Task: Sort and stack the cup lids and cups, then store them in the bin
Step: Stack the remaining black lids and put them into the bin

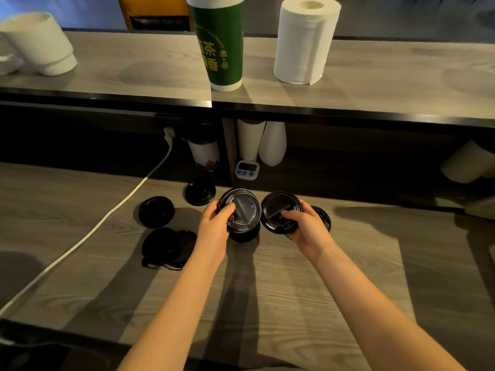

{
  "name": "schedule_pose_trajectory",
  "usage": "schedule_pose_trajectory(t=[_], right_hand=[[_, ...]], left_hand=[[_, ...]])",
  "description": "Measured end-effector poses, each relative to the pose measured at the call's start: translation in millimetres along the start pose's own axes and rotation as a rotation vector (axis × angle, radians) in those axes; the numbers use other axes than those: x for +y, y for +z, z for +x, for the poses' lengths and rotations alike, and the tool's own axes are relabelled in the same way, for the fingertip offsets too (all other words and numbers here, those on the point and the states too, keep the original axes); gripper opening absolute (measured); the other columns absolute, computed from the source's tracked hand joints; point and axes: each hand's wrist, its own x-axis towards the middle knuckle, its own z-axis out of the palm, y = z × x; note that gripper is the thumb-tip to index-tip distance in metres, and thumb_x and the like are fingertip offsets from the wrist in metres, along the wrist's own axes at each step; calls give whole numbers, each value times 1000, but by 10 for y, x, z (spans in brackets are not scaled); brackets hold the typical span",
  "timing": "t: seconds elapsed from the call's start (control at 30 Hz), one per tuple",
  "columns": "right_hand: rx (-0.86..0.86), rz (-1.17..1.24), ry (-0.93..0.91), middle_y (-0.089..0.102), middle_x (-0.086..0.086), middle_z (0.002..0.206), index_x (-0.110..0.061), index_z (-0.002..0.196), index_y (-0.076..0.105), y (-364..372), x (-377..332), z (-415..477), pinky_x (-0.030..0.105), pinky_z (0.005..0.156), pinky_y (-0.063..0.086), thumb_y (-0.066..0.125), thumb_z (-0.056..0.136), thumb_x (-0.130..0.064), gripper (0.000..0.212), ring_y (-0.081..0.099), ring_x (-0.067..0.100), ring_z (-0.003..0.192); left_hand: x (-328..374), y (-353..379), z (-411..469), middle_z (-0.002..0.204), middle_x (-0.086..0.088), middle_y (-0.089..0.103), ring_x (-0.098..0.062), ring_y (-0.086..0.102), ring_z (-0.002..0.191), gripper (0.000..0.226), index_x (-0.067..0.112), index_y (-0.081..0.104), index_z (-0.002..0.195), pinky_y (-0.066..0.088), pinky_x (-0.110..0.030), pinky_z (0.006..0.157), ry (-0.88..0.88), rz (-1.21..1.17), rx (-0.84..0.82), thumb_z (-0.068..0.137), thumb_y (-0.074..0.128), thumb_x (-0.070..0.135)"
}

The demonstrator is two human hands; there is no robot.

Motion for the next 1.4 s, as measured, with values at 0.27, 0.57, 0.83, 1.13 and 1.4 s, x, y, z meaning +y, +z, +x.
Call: schedule_pose_trajectory(t=[0.27, 0.57, 0.83, 1.13, 1.4], right_hand=[[-81, 64, 16, 66, 11, 104, -11, 103, 59, 3, -27, -159, 42, 87, 51, 46, 89, 1, 23, 61, 27, 103], [-53, -140, -65, 69, 4, 106, -14, 115, 59, 10, 93, -284, 35, 89, 52, 58, 91, -19, 25, 65, 18, 100], [166, -95, -109, 67, 3, 98, -20, 98, 59, -260, 6, -221, 31, 79, 50, 55, 92, -16, 8, 63, 17, 93], [206, -90, -108, 68, 9, 108, -17, 104, 62, -329, -1, -178, 31, 79, 51, 55, 92, -19, 15, 63, 22, 101], [198, -28, -58, 65, 10, 113, -11, 117, 56, -339, 65, -180, 32, 79, 51, 56, 91, -19, 27, 62, 22, 103]], left_hand=[[-172, 131, -142, 118, -5, 62, -19, 58, 110, 37, 13, 51, 128, 47, -37, 97, -16, 71, -64, 91, 57, 15], [-489, 214, -60, 137, -2, 51, -17, 48, 126, 40, 24, 48, 134, 38, -42, 109, 22, 351, -146, 96, 47, 35], [-573, -138, 427, 148, -11, 29, -31, 26, 138, 58, 16, 35, 142, 30, -45, 111, 114, 1118, 111, 92, 53, 39], [-606, -68, 771, 148, -9, 23, -30, 25, 134, 79, 18, 34, 140, 36, -43, 103, 12, 1569, 70, 77, 68, 52], [-632, 110, 626, 122, -12, 50, -23, 50, 102, 48, 9, 37, 121, 41, -30, 78, 47, 987, 126, 83, 66, 6]])
